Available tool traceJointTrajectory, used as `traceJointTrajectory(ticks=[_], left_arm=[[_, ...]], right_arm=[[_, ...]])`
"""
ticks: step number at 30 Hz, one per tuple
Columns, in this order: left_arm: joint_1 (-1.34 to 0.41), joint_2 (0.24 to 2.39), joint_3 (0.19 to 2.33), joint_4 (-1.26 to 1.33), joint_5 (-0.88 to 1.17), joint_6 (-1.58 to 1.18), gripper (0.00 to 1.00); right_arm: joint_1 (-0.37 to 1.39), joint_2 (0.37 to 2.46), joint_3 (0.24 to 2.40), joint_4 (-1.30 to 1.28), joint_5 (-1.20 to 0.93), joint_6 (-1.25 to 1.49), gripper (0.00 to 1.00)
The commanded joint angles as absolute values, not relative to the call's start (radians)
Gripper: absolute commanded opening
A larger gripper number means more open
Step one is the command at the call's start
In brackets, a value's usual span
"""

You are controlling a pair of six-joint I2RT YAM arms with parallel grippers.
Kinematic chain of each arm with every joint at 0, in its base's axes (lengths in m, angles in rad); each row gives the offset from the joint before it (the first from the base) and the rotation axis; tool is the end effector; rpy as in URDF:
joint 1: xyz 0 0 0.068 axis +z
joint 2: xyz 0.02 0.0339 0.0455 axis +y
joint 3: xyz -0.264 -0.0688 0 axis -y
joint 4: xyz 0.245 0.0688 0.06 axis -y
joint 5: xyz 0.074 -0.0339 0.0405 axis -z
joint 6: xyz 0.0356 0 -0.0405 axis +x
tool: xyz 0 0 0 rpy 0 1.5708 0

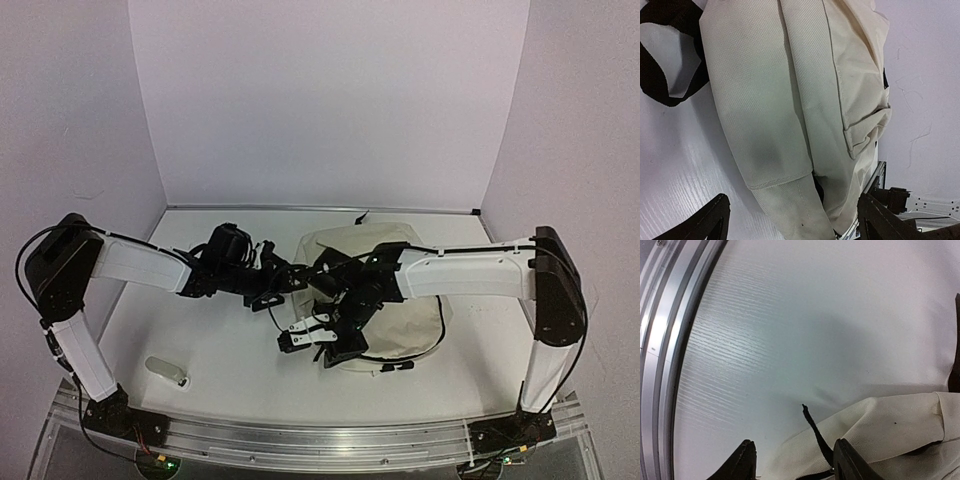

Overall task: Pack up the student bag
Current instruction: Zip the student bag at the center of the board.

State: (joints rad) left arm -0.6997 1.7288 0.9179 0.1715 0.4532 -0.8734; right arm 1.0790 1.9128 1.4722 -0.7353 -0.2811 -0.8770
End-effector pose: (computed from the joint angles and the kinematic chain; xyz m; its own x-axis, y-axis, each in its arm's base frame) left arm 0.2645 -0.2430 0.1747 -0.9430 -0.1070 -0.3151 0.1945 0.5910 -0.7829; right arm 0.1789 0.3549 0.2121 0.4111 -0.7968 -0.4429 -0.9089 -0.3956 -0.1320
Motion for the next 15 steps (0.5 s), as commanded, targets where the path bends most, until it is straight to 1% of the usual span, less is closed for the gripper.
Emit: traceJointTrajectory(ticks=[1,6,8,10,11,13,15], left_arm=[[-0.719,1.779,1.017,0.104,0.475,-0.847,0.89],[-0.750,1.829,1.069,0.031,0.463,-0.817,0.88],[-0.762,1.844,1.085,0.007,0.449,-0.811,0.88],[-0.777,1.852,1.098,-0.038,0.427,-0.798,0.88],[-0.782,1.855,1.100,-0.043,0.426,-0.795,0.87],[-0.784,1.859,1.097,-0.032,0.432,-0.799,0.83],[-0.784,1.865,1.098,-0.022,0.438,-0.801,0.78]], right_arm=[[1.084,1.940,1.514,-0.744,-0.205,-0.900,0.53],[1.091,1.952,1.514,-0.737,-0.154,-0.898,0.45],[1.094,1.953,1.513,-0.727,-0.137,-0.895,0.45],[1.096,1.950,1.512,-0.720,-0.129,-0.886,0.49],[1.099,1.950,1.512,-0.718,-0.123,-0.883,0.48],[1.105,1.953,1.509,-0.717,-0.106,-0.888,0.44],[1.111,1.961,1.500,-0.711,-0.075,-0.902,0.46]])
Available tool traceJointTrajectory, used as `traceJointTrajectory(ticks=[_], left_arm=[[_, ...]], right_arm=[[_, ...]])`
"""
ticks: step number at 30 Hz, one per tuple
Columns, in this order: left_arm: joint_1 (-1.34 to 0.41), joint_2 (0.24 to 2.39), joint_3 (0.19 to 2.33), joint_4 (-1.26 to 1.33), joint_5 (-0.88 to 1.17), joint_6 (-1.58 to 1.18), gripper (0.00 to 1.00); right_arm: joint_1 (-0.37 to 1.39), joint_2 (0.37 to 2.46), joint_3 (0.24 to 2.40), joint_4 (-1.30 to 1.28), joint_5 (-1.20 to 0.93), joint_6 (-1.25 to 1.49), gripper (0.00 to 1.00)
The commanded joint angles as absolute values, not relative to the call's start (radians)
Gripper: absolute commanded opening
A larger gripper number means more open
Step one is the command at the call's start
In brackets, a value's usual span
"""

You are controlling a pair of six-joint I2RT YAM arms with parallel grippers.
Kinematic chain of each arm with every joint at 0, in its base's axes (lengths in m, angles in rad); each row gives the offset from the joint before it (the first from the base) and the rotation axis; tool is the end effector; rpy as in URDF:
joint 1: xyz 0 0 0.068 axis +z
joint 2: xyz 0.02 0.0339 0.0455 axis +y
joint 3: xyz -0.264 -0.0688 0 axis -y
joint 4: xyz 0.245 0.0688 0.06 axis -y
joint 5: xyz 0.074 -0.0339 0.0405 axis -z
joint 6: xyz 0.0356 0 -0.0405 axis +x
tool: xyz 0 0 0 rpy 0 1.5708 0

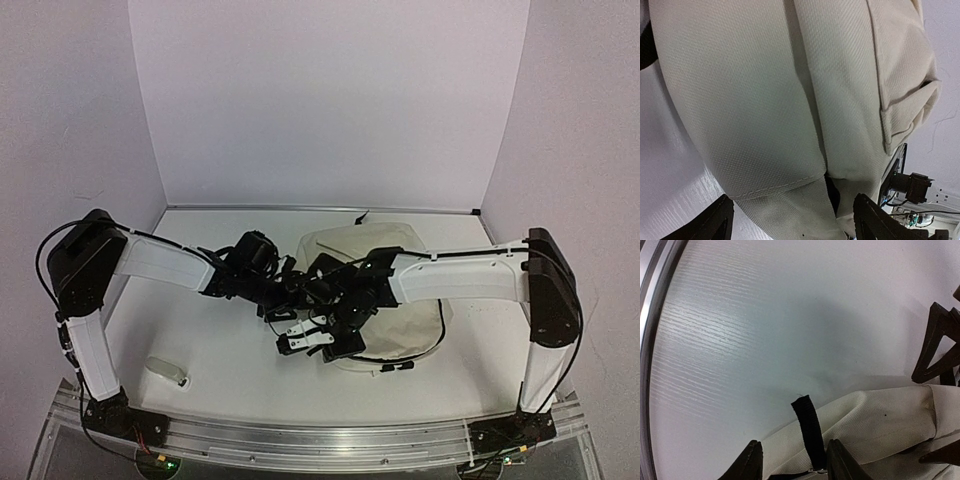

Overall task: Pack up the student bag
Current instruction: Zip the student bag at the center of the board.

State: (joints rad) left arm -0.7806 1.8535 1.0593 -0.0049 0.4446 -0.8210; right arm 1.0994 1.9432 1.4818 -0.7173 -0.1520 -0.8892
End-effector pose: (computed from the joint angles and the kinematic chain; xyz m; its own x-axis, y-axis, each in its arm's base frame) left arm 0.2608 -0.2798 0.1582 -0.9679 0.0288 -0.2496 0.2055 0.6624 -0.7204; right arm 0.1786 0.3623 0.2032 0.4399 -0.8273 -0.3494 -0.8973 -0.3890 -0.2086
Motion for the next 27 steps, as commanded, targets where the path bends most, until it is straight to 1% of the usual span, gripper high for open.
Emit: traceJointTrajectory(ticks=[1,3,5,6,8,9,11,12,13,14,16,17,18,19,21,22,27], left_arm=[[-0.784,1.868,1.100,-0.020,0.438,-0.802,0.77],[-0.783,1.873,1.102,-0.013,0.441,-0.805,0.73],[-0.784,1.880,1.103,-0.007,0.443,-0.808,0.72],[-0.784,1.881,1.103,-0.006,0.443,-0.807,0.72],[-0.784,1.885,1.104,-0.005,0.445,-0.809,0.73],[-0.783,1.886,1.103,-0.005,0.447,-0.809,0.73],[-0.784,1.887,1.102,-0.005,0.452,-0.811,0.71],[-0.783,1.887,1.102,-0.004,0.453,-0.809,0.69],[-0.782,1.888,1.103,-0.005,0.453,-0.806,0.66],[-0.782,1.890,1.105,-0.004,0.451,-0.807,0.63],[-0.778,1.896,1.107,-0.004,0.448,-0.811,0.51],[-0.775,1.898,1.109,-0.004,0.445,-0.817,0.43],[-0.770,1.899,1.109,-0.005,0.446,-0.821,0.31],[-0.761,1.899,1.110,-0.007,0.448,-0.826,0.24],[-0.741,1.893,1.106,-0.014,0.442,-0.828,0.07],[-0.733,1.889,1.102,-0.018,0.434,-0.826,0.01],[-0.706,1.885,1.068,0.014,0.406,-0.846,0.00]], right_arm=[[1.113,1.966,1.495,-0.704,-0.060,-0.902,0.48],[1.115,1.972,1.492,-0.687,-0.038,-0.890,0.48],[1.115,1.977,1.494,-0.666,-0.017,-0.874,0.50],[1.115,1.979,1.494,-0.654,-0.007,-0.870,0.53],[1.115,1.977,1.494,-0.638,-0.003,-0.862,0.53],[1.116,1.975,1.496,-0.635,-0.007,-0.858,0.51],[1.115,1.977,1.500,-0.634,-0.011,-0.854,0.43],[1.115,1.979,1.501,-0.634,-0.008,-0.855,0.37],[1.115,1.981,1.500,-0.634,-0.002,-0.858,0.28],[1.115,1.983,1.499,-0.635,0.000,-0.858,0.18],[1.115,1.972,1.493,-0.636,0.000,-0.848,0.03],[1.116,1.959,1.490,-0.640,0.000,-0.834,0.00],[1.116,1.939,1.490,-0.650,-0.007,-0.818,0.00],[1.115,1.917,1.490,-0.659,-0.022,-0.799,0.00],[1.115,1.869,1.472,-0.678,-0.043,-0.772,0.00],[1.115,1.847,1.453,-0.682,-0.047,-0.769,0.00],[1.115,1.804,1.366,-0.701,-0.072,-0.735,0.00]])
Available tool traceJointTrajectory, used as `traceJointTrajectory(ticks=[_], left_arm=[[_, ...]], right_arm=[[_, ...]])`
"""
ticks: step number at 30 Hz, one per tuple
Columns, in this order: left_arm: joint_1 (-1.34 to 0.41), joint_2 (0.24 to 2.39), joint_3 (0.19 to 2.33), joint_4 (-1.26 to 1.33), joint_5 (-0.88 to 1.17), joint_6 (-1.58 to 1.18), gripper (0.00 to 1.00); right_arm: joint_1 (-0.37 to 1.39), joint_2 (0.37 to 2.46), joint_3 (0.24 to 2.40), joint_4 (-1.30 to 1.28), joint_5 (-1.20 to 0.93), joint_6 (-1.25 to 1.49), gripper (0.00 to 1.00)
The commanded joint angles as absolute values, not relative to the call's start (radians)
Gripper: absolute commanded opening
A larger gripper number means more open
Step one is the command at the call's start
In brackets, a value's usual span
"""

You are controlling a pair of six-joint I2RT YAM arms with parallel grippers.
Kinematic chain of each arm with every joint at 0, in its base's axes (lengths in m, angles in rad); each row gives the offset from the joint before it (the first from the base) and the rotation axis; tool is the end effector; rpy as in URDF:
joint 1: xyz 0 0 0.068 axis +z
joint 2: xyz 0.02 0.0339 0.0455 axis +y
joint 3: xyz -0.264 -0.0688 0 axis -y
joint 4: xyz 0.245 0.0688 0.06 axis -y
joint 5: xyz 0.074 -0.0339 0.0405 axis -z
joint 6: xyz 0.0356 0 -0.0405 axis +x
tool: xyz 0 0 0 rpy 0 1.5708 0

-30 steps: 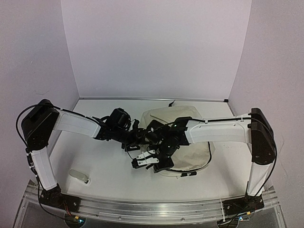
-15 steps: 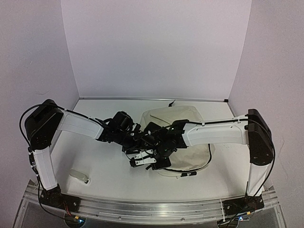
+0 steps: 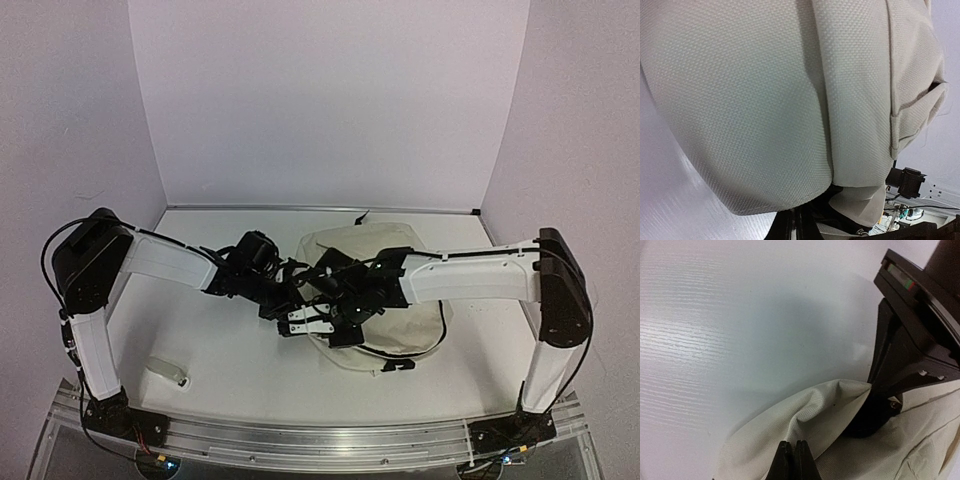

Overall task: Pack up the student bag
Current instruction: Zip the student bag at the center of the board.

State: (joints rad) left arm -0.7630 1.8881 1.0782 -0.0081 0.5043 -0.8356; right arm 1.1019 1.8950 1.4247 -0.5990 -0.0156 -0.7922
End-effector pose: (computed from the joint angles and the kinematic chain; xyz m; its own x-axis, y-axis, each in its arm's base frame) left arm 0.2676 -0.2797 0.1515 -0.9797 0.0383 -0.1970 0.1748 0.6454 -0.7436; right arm 0.1813 0.3592 0.2101 0.3591 -0.8662 -0.3473 -0.9109 -0.2442 -0.3326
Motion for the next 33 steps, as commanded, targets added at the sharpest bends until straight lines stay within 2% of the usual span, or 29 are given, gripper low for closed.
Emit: traceJointTrajectory(ticks=[1,12,13,15,17,20,24,27,28,30,31,33], left_arm=[[-0.703,1.886,1.062,0.021,0.396,-0.851,0.00],[-0.650,1.897,1.042,0.029,0.400,-0.837,0.00],[-0.650,1.900,1.043,0.032,0.405,-0.836,0.00],[-0.651,1.905,1.042,0.042,0.412,-0.837,0.00],[-0.650,1.906,1.039,0.058,0.423,-0.839,0.00],[-0.652,1.907,1.038,0.075,0.439,-0.844,0.00],[-0.652,1.896,1.037,0.071,0.443,-0.840,0.00],[-0.652,1.882,1.033,0.061,0.437,-0.837,0.00],[-0.652,1.878,1.029,0.063,0.437,-0.838,0.00],[-0.652,1.878,1.026,0.063,0.438,-0.836,0.00],[-0.652,1.876,1.025,0.067,0.442,-0.837,0.00],[-0.652,1.878,1.023,0.077,0.449,-0.840,0.00]], right_arm=[[1.115,1.802,1.353,-0.704,-0.078,-0.722,0.00],[1.104,1.713,1.290,-0.740,-0.273,-0.560,0.00],[1.093,1.714,1.296,-0.738,-0.306,-0.548,0.02],[1.074,1.727,1.321,-0.739,-0.358,-0.525,0.10],[1.064,1.745,1.351,-0.736,-0.390,-0.520,0.13],[1.060,1.794,1.398,-0.731,-0.409,-0.520,0.12],[1.059,1.854,1.443,-0.727,-0.396,-0.526,0.01],[1.059,1.860,1.453,-0.724,-0.378,-0.528,0.00],[1.058,1.858,1.456,-0.722,-0.366,-0.530,0.02],[1.059,1.841,1.454,-0.704,-0.345,-0.539,0.15],[1.059,1.833,1.450,-0.682,-0.341,-0.547,0.32],[1.059,1.825,1.451,-0.644,-0.328,-0.559,0.53]])
